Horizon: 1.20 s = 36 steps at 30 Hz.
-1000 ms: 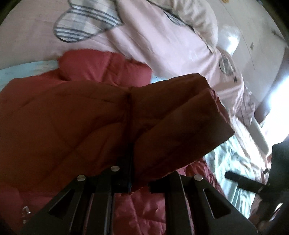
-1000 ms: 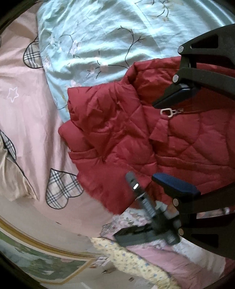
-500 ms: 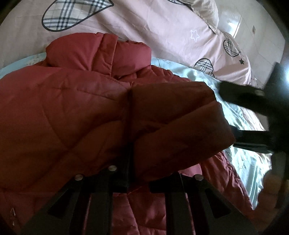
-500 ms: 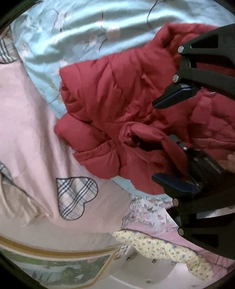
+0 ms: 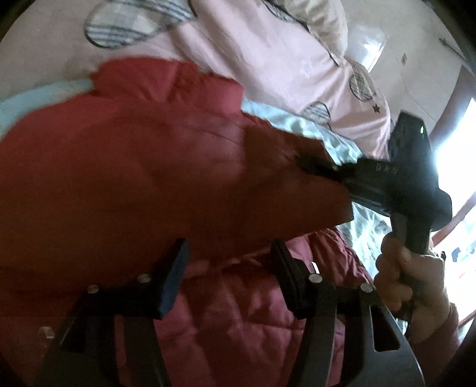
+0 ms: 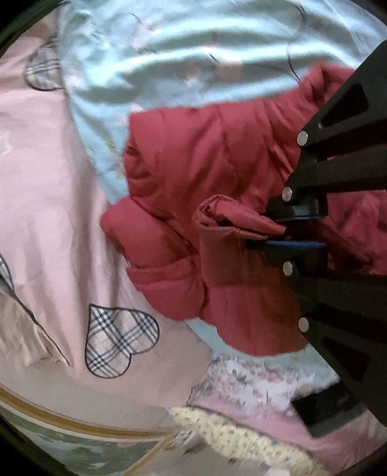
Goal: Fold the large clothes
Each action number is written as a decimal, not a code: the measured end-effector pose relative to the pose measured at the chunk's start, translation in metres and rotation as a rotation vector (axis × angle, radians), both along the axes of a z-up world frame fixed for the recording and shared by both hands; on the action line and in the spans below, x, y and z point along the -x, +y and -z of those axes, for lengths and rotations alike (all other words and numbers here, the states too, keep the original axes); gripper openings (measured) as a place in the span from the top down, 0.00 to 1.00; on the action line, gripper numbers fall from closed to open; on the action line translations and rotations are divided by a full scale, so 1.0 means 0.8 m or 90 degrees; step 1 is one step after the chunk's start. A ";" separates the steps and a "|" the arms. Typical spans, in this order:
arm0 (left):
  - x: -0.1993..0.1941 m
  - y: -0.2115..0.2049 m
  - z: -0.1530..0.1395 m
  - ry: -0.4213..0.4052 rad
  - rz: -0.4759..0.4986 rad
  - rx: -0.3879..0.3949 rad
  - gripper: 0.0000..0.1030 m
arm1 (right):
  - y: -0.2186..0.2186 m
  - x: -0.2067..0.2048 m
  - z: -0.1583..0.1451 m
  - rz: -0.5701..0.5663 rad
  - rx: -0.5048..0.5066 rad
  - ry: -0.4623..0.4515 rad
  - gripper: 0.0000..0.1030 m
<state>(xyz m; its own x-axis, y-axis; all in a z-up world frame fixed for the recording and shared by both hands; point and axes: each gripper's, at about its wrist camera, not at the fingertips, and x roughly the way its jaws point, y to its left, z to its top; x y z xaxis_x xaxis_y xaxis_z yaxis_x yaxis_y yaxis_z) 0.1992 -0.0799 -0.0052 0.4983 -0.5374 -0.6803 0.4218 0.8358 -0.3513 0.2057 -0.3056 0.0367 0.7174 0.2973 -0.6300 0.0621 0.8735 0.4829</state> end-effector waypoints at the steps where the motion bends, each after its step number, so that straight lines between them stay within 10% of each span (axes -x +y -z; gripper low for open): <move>1: -0.001 0.010 -0.006 -0.009 -0.010 0.000 0.45 | -0.003 -0.001 0.002 0.005 0.011 0.002 0.92; 11: -0.084 0.111 0.008 0.032 -0.153 -0.029 0.45 | -0.006 -0.010 0.043 0.015 0.048 0.044 0.81; 21: -0.084 0.104 0.036 0.037 -0.171 -0.079 0.46 | 0.045 0.058 -0.042 0.034 0.170 -0.086 0.66; 28: -0.086 0.103 0.035 0.044 -0.162 -0.084 0.46 | 0.075 0.010 0.041 -0.015 0.224 0.040 0.62; 36: -0.079 0.134 0.030 0.051 -0.157 -0.088 0.47 | 0.049 0.013 0.070 0.006 0.189 0.048 0.62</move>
